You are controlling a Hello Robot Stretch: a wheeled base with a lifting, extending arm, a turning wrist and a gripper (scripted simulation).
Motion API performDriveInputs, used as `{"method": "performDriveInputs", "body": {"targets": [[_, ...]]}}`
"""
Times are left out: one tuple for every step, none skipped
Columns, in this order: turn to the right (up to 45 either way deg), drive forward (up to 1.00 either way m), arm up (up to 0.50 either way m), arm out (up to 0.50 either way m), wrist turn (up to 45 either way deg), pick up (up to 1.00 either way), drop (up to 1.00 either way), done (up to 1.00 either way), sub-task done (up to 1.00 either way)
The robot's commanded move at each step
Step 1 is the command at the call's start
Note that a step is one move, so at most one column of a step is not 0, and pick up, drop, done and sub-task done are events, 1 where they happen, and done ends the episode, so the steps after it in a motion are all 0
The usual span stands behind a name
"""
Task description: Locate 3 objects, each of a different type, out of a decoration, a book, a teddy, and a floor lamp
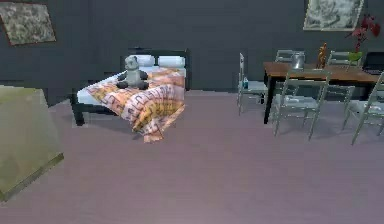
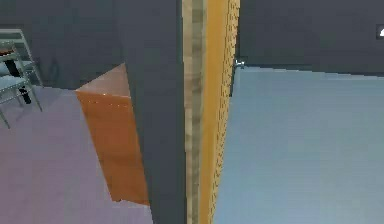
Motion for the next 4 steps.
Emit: {"method": "performDriveInputs", "body": {"targets": [[-45.0, 0.0, 0.0, 0.0, 0.0, 0.0, 0.0, 0.0, 0.0], [-45.0, 0.0, 0.0, 0.0, 0.0, 0.0, 0.0, 0.0, 0.0], [-30.0, 0.0, 0.0, 0.0, 0.0, 0.0, 0.0, 0.0, 0.0], [0.0, 0.4, 0.0, 0.0, 0.0, 0.0, 0.0, 0.0, 0.0]]}}
